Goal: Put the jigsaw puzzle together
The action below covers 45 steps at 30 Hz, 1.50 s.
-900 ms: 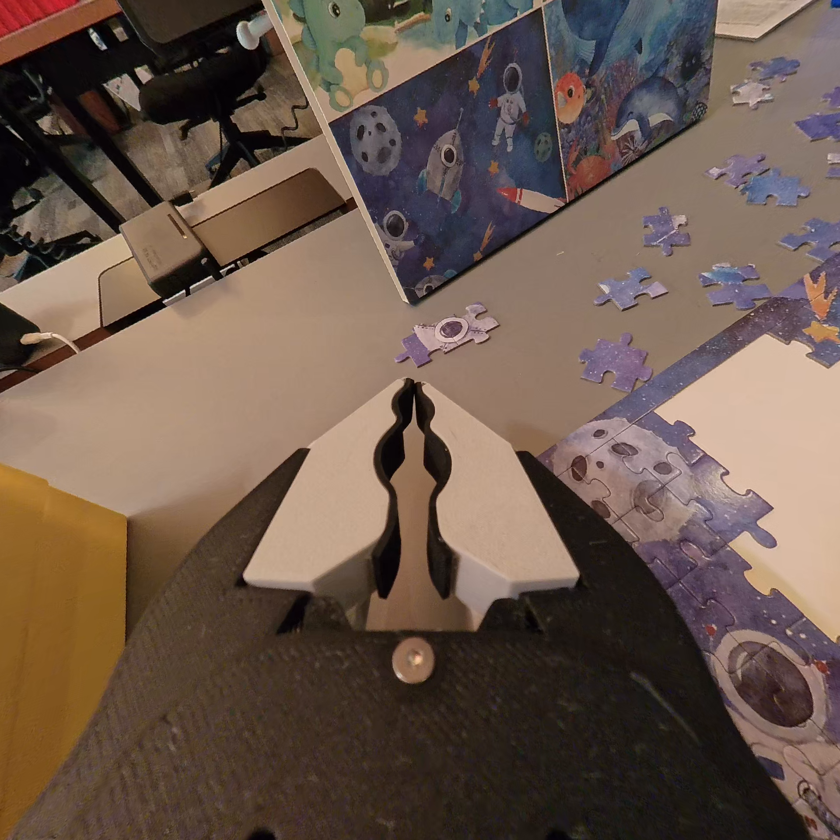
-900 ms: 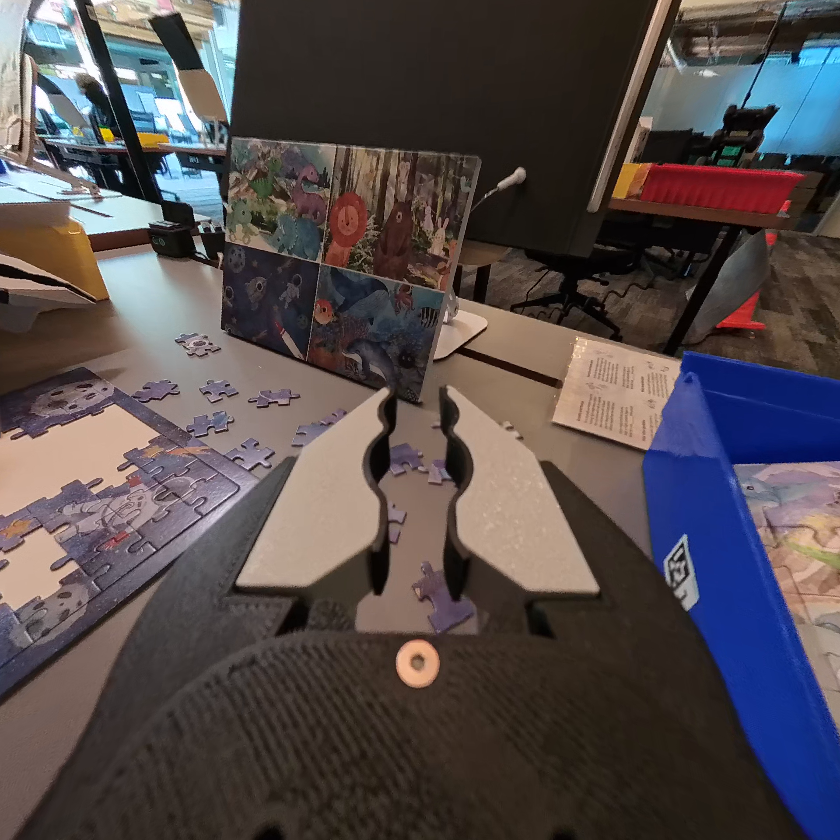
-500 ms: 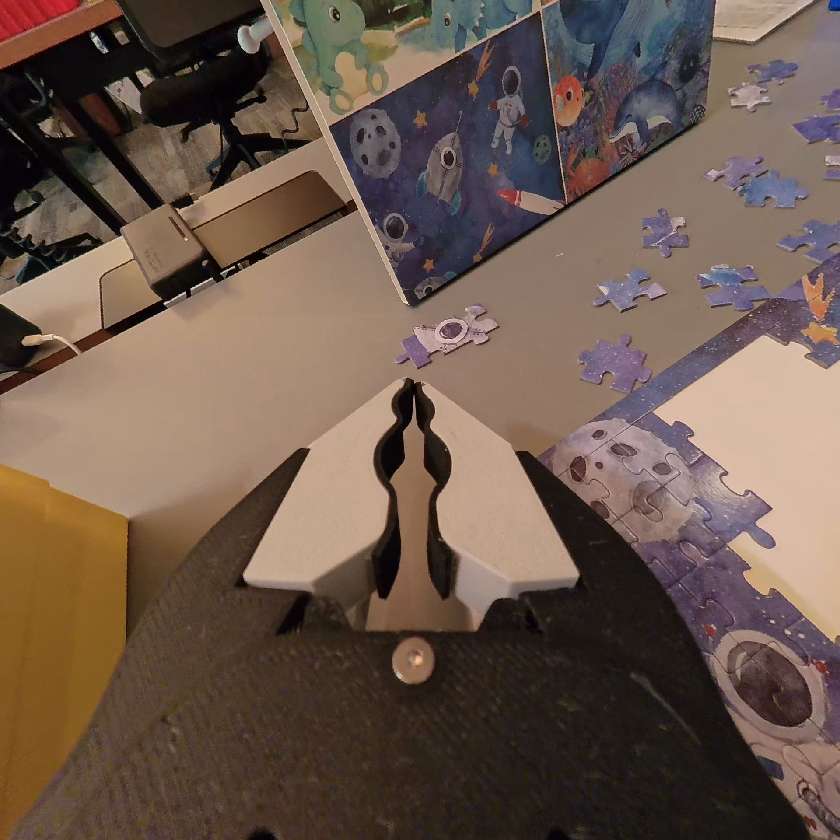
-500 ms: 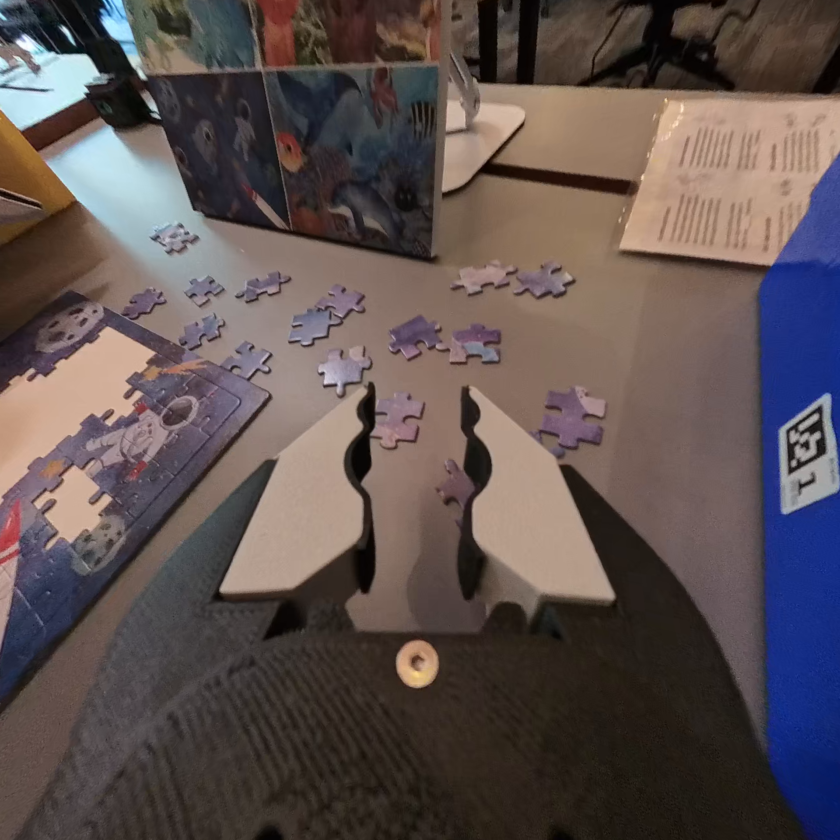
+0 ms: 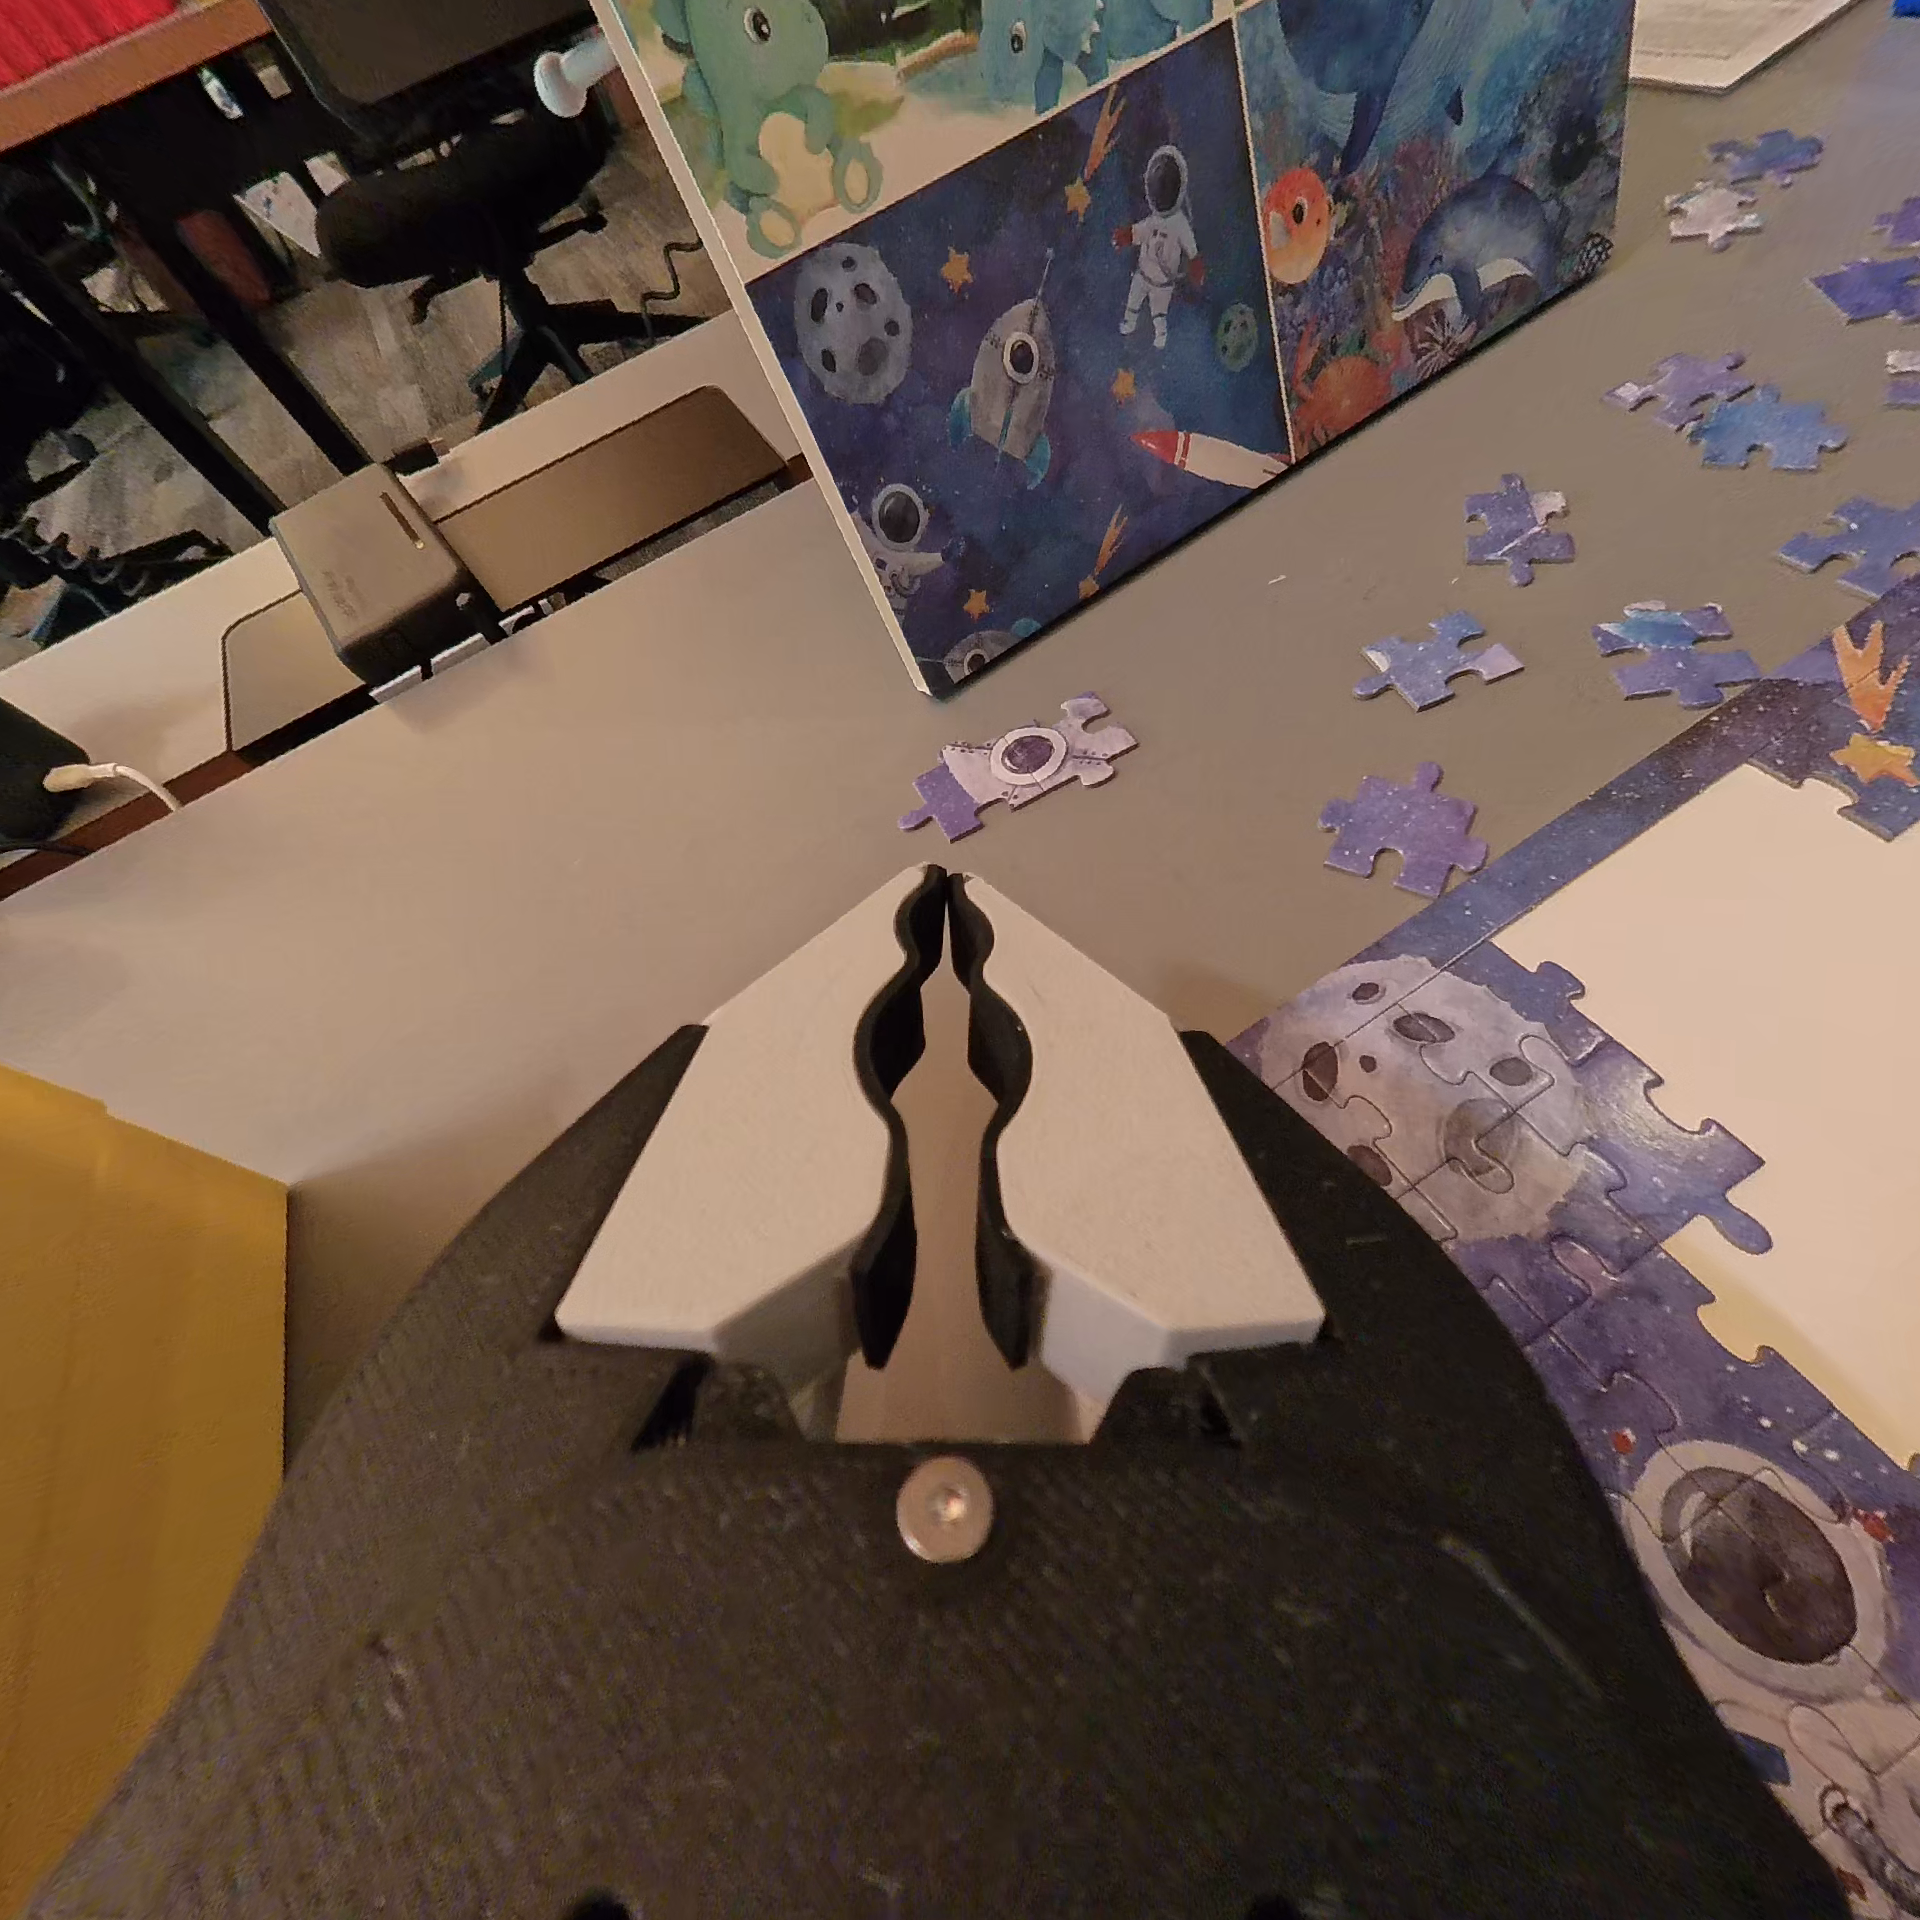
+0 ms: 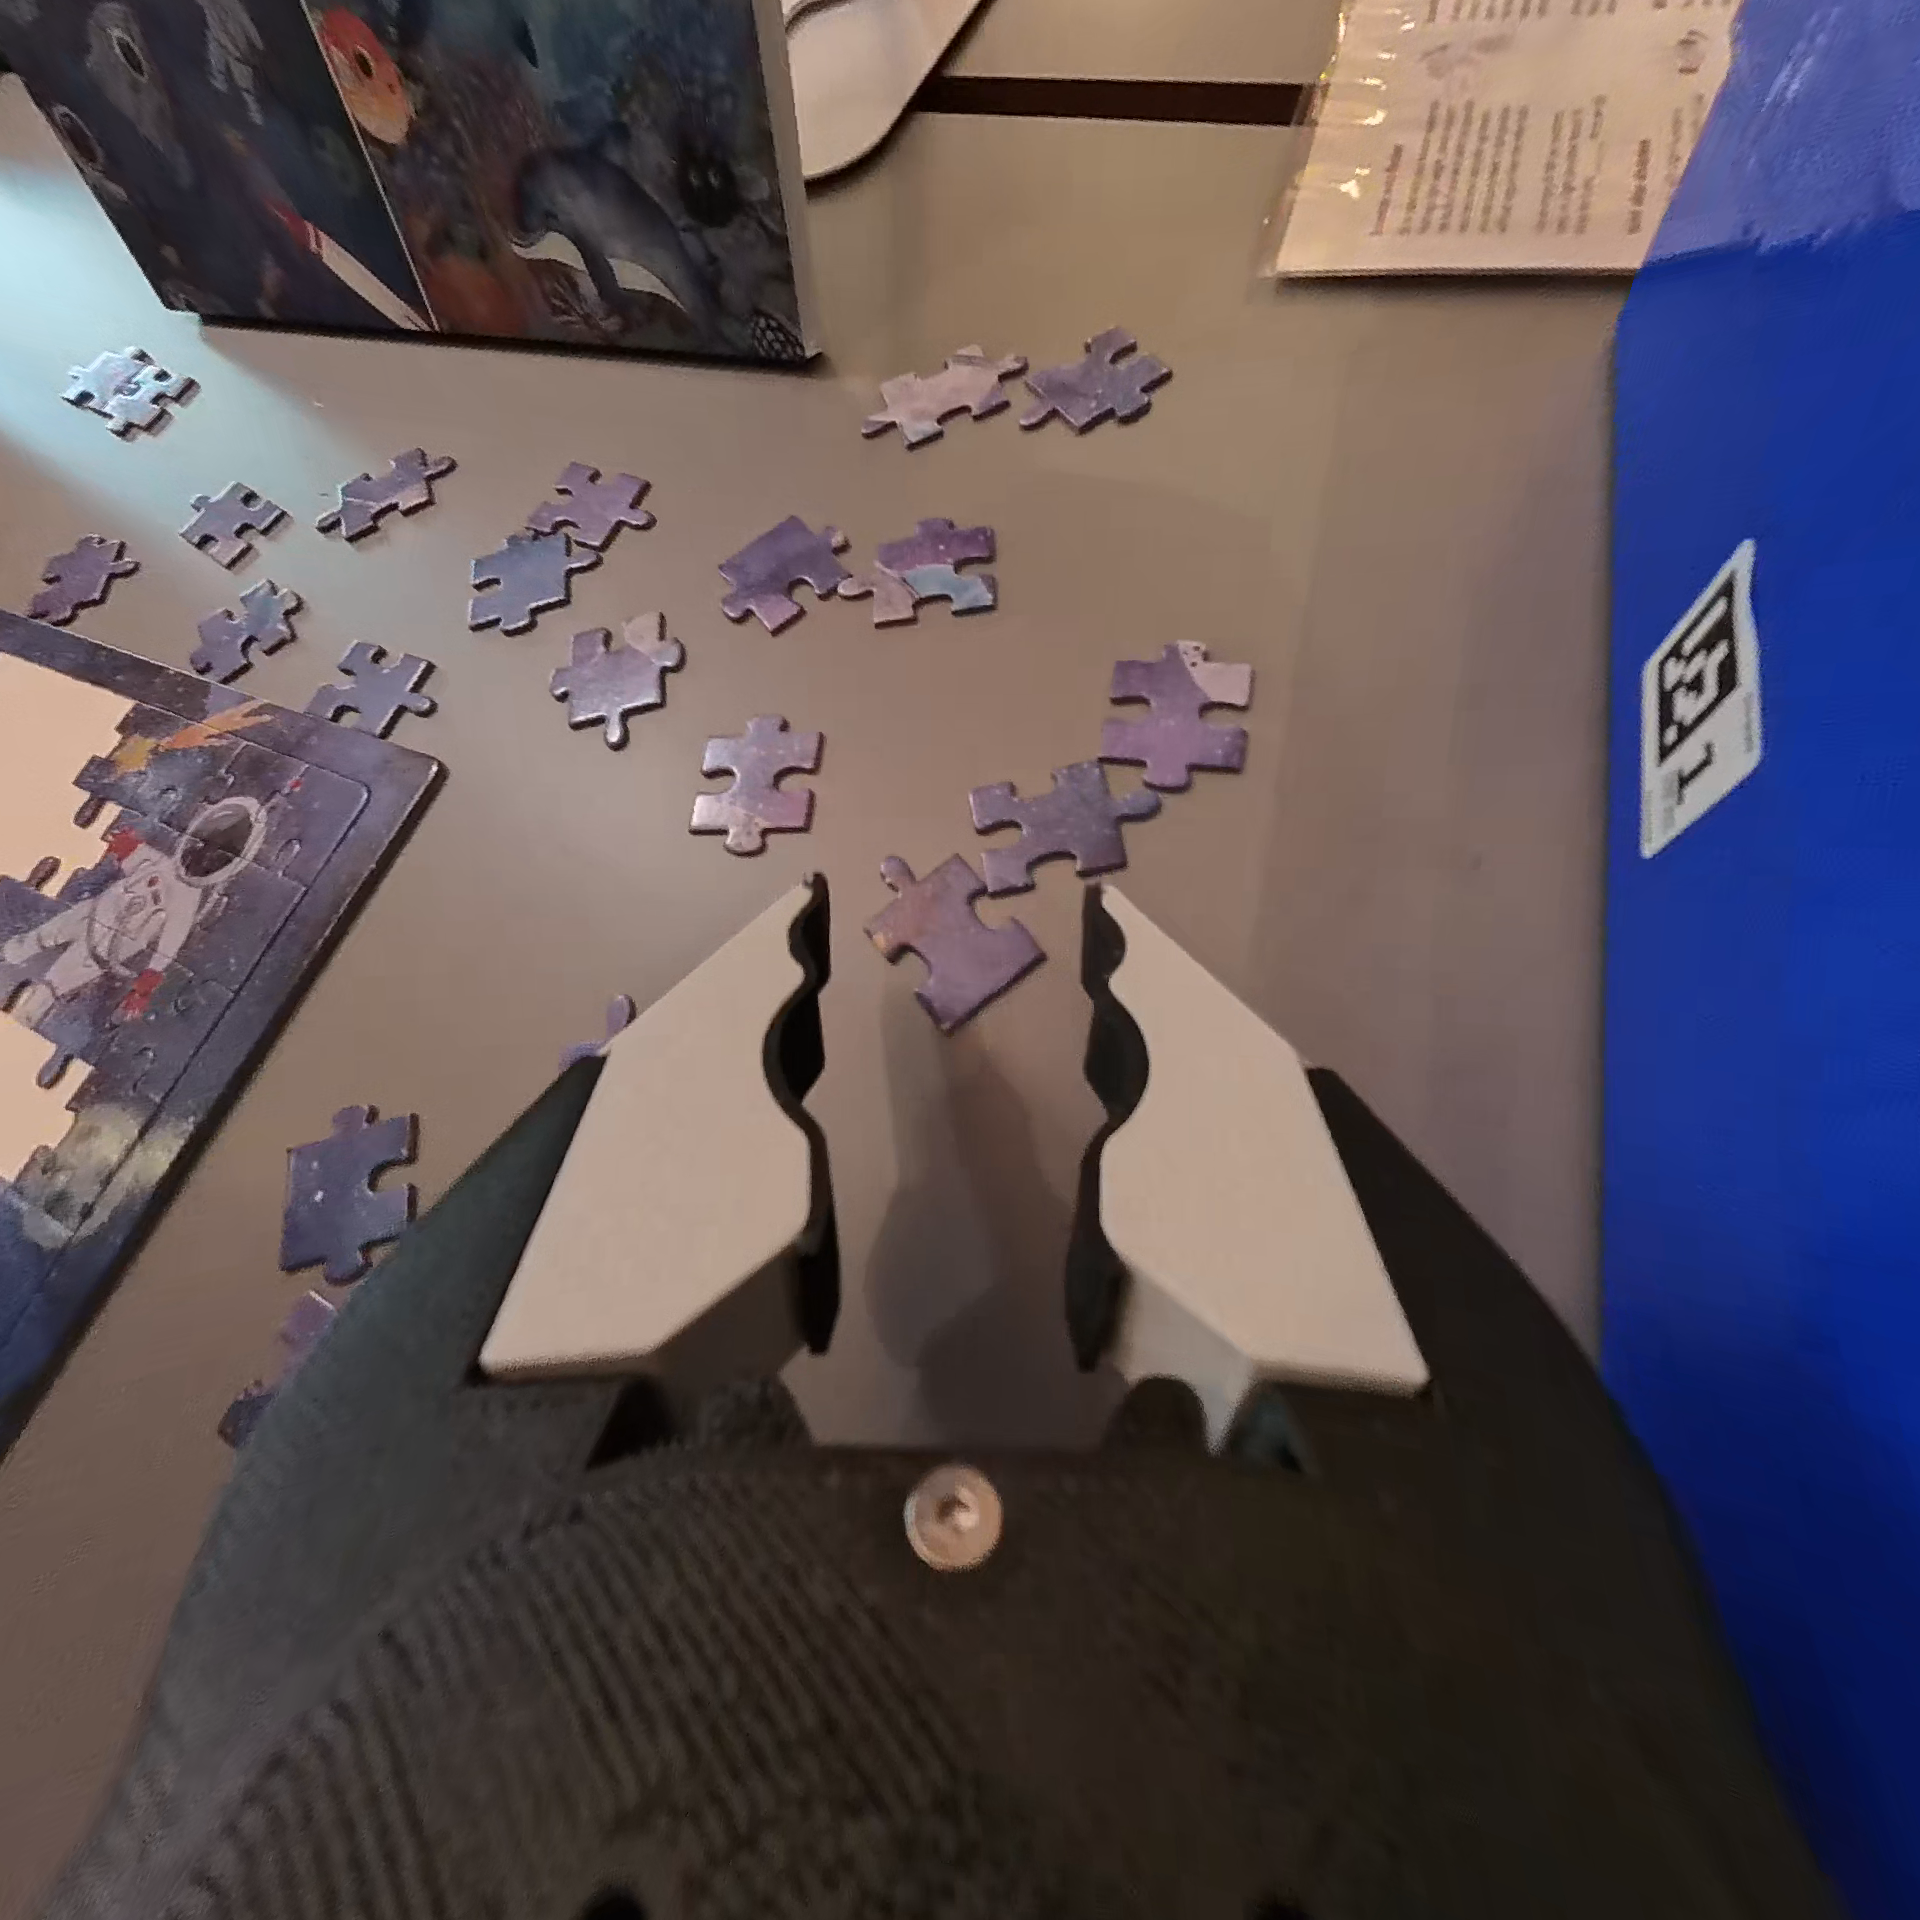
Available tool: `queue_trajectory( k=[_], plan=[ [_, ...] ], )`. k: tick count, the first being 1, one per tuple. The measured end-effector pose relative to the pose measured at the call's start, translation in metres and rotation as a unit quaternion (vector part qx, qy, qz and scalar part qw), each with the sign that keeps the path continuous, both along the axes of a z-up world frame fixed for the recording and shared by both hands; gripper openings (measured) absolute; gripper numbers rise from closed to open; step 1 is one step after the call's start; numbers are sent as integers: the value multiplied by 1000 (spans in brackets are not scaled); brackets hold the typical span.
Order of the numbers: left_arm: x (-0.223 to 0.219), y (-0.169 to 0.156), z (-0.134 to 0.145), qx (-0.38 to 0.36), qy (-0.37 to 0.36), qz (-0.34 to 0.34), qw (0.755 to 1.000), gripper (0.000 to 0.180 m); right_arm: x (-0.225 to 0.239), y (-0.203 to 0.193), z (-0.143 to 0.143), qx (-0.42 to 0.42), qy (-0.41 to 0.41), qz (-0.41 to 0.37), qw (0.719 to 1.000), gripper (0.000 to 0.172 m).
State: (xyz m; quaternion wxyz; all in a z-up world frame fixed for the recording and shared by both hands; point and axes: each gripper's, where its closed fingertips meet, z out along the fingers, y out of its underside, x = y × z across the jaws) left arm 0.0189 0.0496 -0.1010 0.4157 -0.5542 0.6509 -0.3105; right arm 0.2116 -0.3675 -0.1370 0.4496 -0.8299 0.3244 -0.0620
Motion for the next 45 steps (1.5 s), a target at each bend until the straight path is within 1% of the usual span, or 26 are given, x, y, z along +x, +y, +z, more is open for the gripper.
queue_trajectory(
  k=[5,10,14,18,21,24,26,29,31,34,35,38,40,42,45],
  plan=[
    [0,0,0,0,0,0,1000,0,0,-5,-6,-8,14,-3,1000,57],
    [0,0,0,0,0,-1,1000,0,-7,-2,-14,-21,29,21,999,60],
    [0,-1,1,0,-1,-1,1000,0,-18,4,-14,-24,25,66,997,55],
    [0,-1,0,1,0,-2,1000,0,-41,14,-15,-19,41,137,990,36],
    [0,-1,0,1,0,-1,1000,0,-59,25,-14,-5,55,192,980,31],
    [0,0,0,0,0,-1,1000,0,-50,24,-15,-31,4,180,983,32],
    [0,0,-1,0,1,0,1000,0,-43,23,-13,-47,-37,172,983,36],
    [0,0,0,-1,1,-1,1000,0,-37,28,-9,-50,-77,178,980,39],
    [0,-1,0,-1,-1,-2,1000,0,-33,29,-10,-49,-73,175,981,39],
    [0,-1,0,0,0,-2,1000,0,-34,28,-19,-65,-43,175,982,40],
    [0,-1,0,0,0,-2,1000,0,-37,29,-19,-63,-43,180,981,38],
    [0,-1,0,0,0,-2,1000,0,-60,37,-17,-44,-18,230,972,33],
    [0,-1,0,0,0,-2,1000,0,-62,42,-11,-32,-35,238,970,33],
    [0,-1,0,-1,-1,-2,1000,0,-52,42,-4,-29,-68,220,973,37],
    [0,-2,0,0,0,-3,1000,0,-40,37,-7,-47,-86,202,975,45]
  ],
)
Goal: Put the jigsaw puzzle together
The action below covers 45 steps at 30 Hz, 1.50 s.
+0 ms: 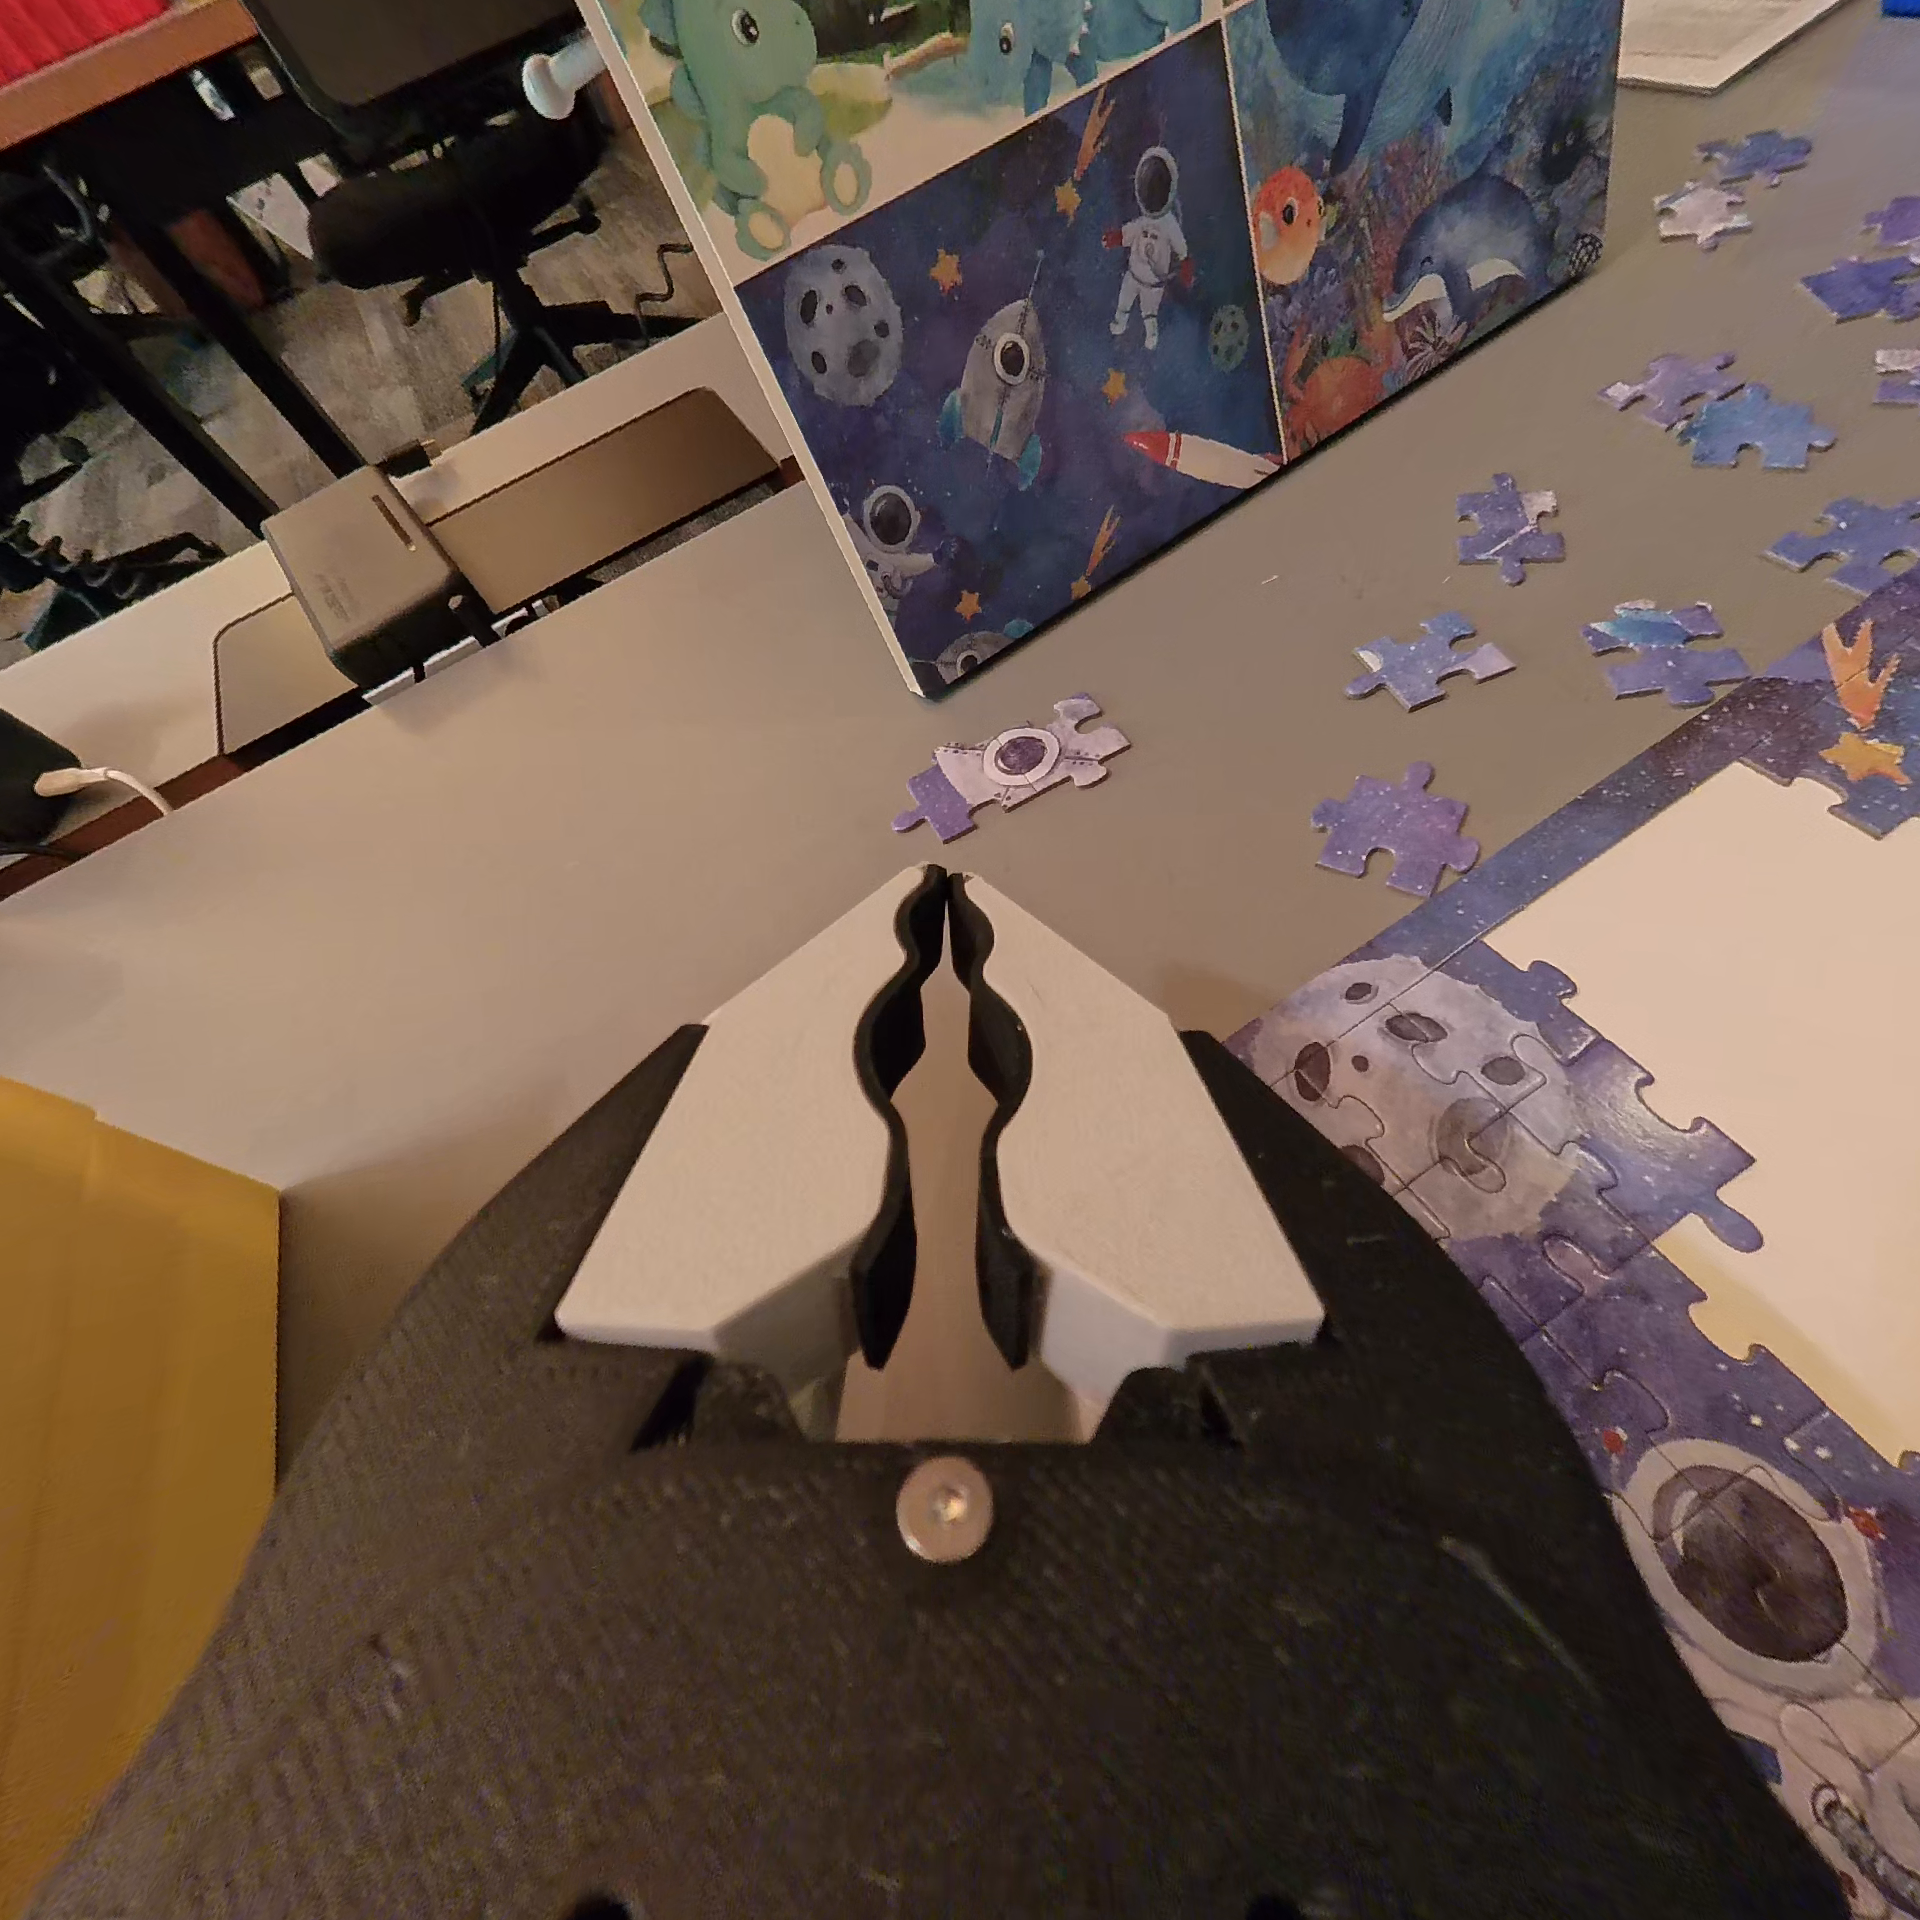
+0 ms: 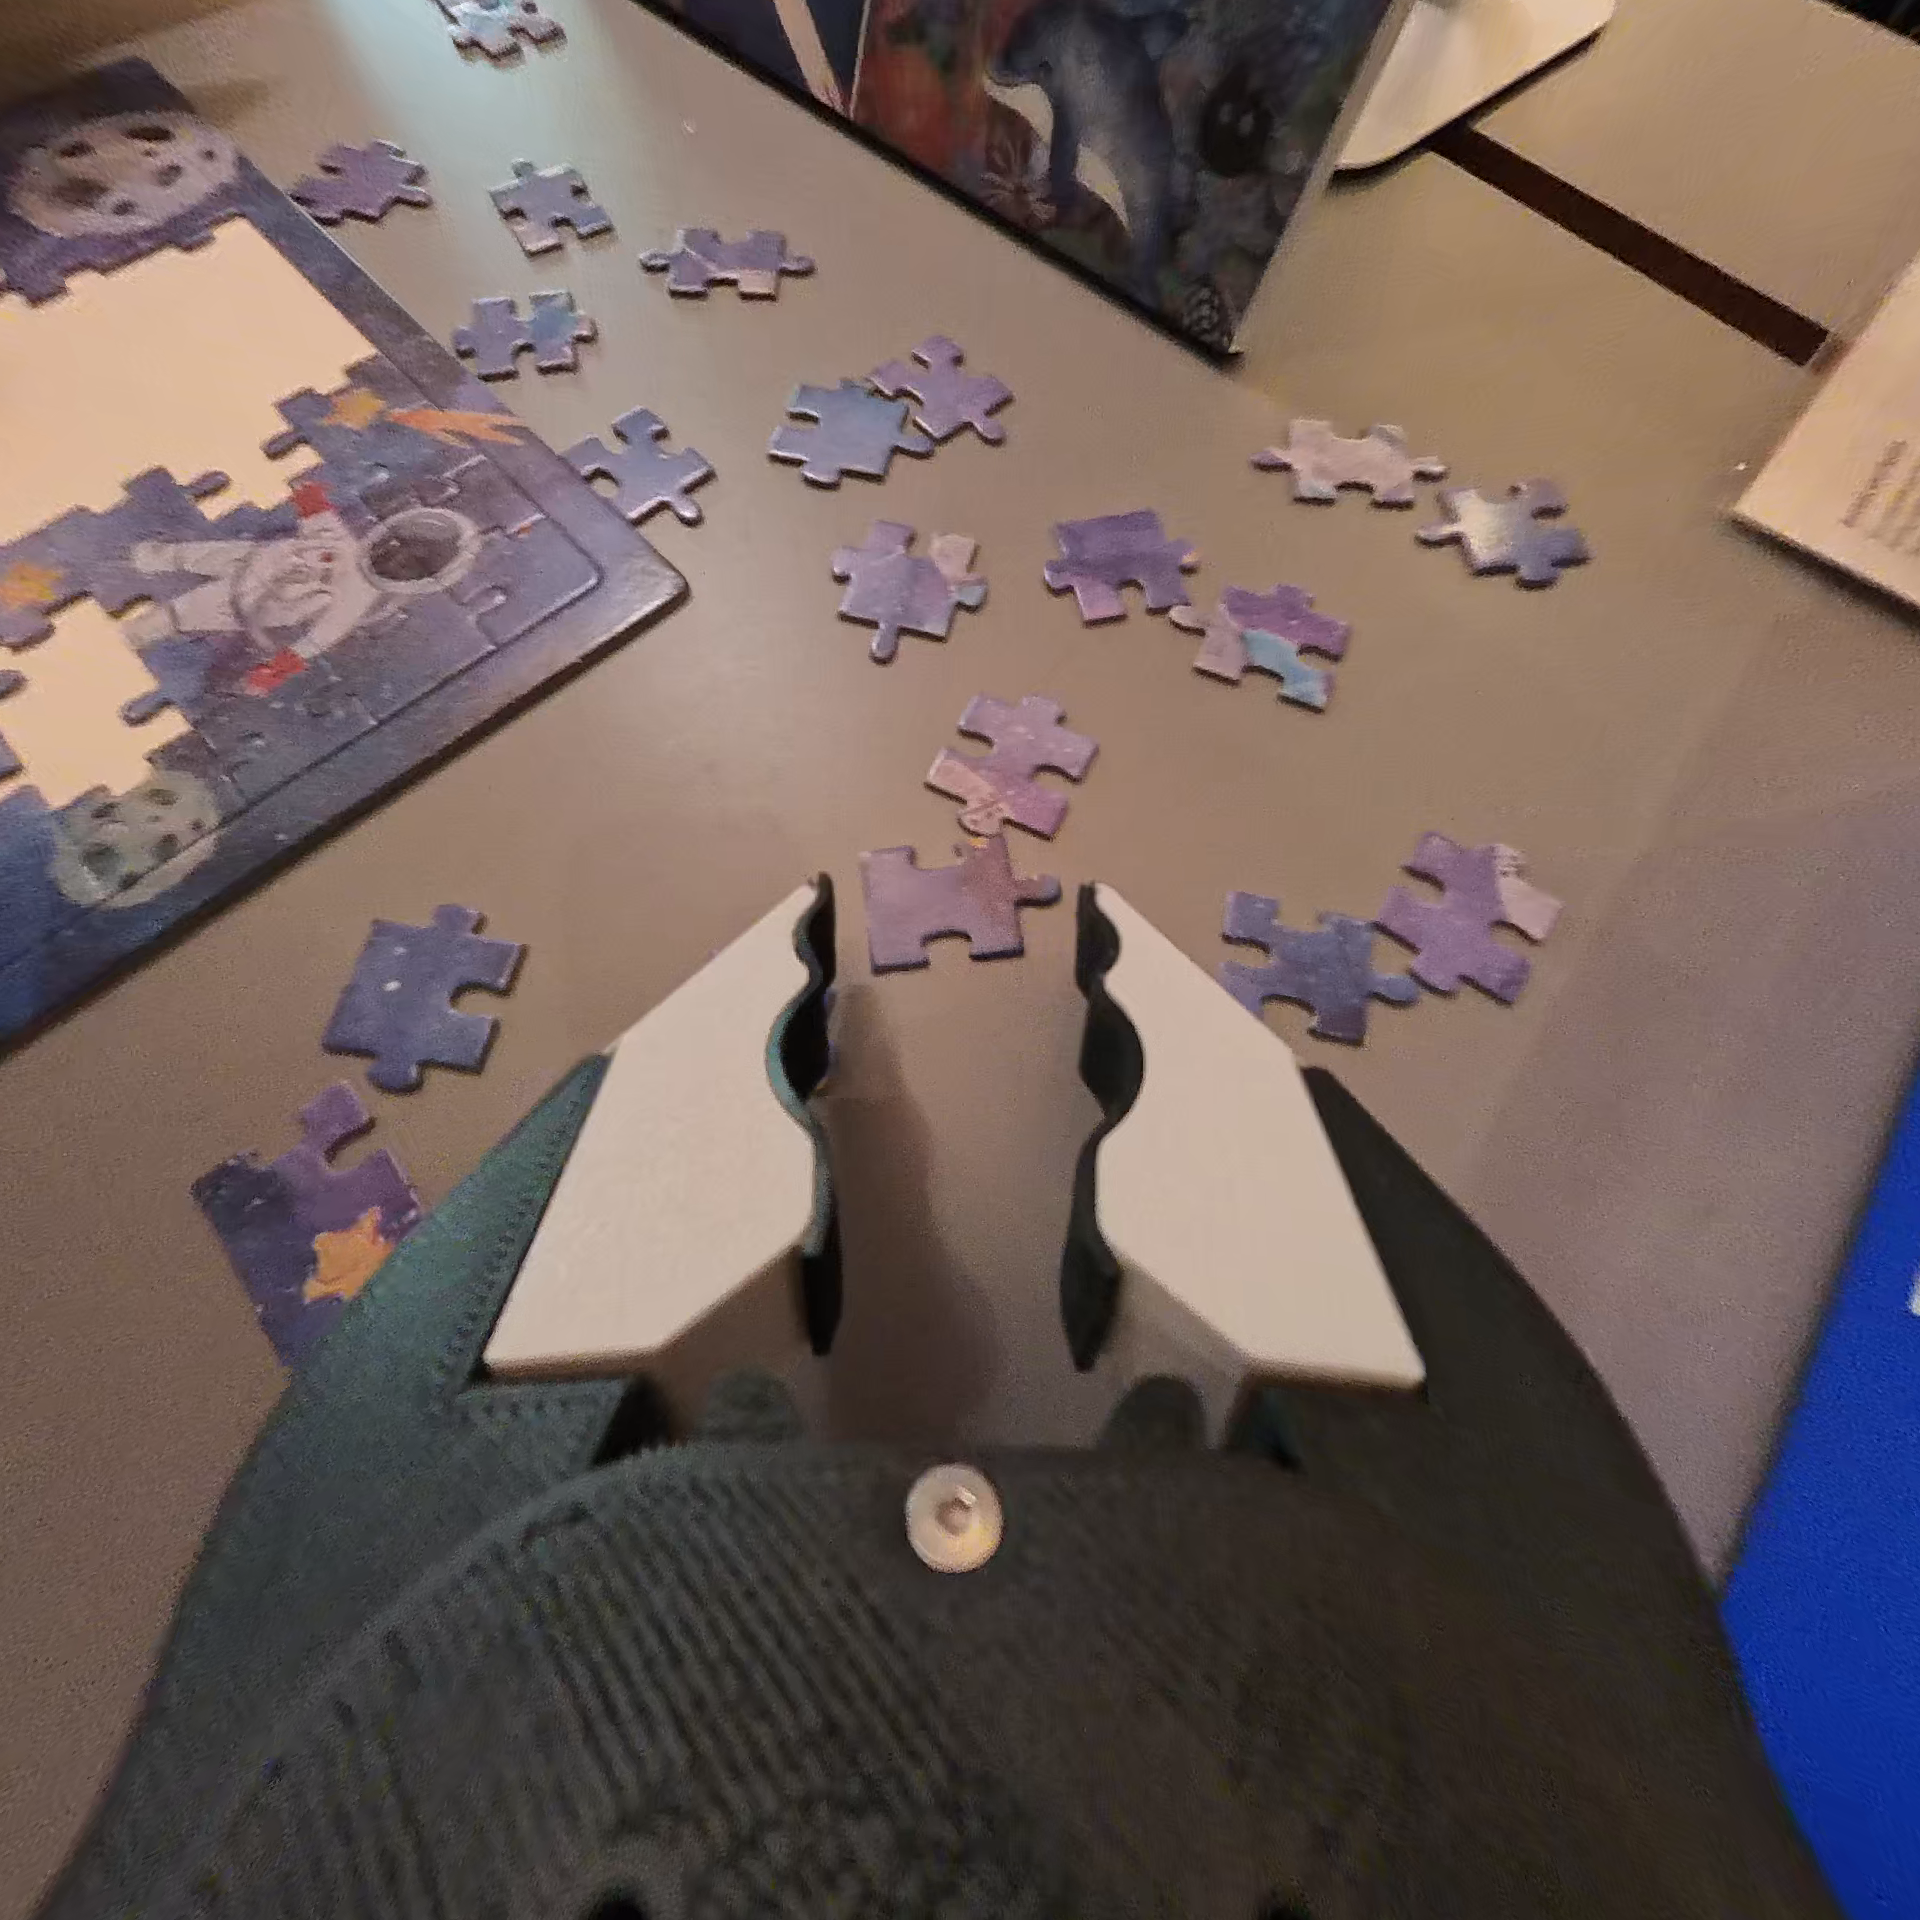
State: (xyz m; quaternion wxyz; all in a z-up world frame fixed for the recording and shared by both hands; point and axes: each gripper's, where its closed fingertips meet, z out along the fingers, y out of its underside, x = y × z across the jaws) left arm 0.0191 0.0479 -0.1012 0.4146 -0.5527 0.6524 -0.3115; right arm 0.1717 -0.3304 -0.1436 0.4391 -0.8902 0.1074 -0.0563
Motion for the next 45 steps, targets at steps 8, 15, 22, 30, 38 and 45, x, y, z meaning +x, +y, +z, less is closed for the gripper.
queue_trajectory(
  k=[8,15,22,30,38,45],
  plan=[
    [0,0,0,0,0,-1,1000,0,-7,4,-14,-33,10,8,999,38],
    [0,-1,1,0,-1,-1,1000,0,-13,6,-13,-38,6,13,999,29],
    [0,-1,1,0,-2,-1,1000,0,-29,21,5,9,4,38,999,29],
    [1,-1,1,-2,-3,-1,1000,0,-99,78,49,79,-27,126,989,29],
    [0,-6,6,-3,-13,-9,1000,0,-225,153,49,81,8,277,957,29],
    [1,-10,8,0,-15,-15,1000,0,-290,182,19,21,15,345,938,29]
  ],
)
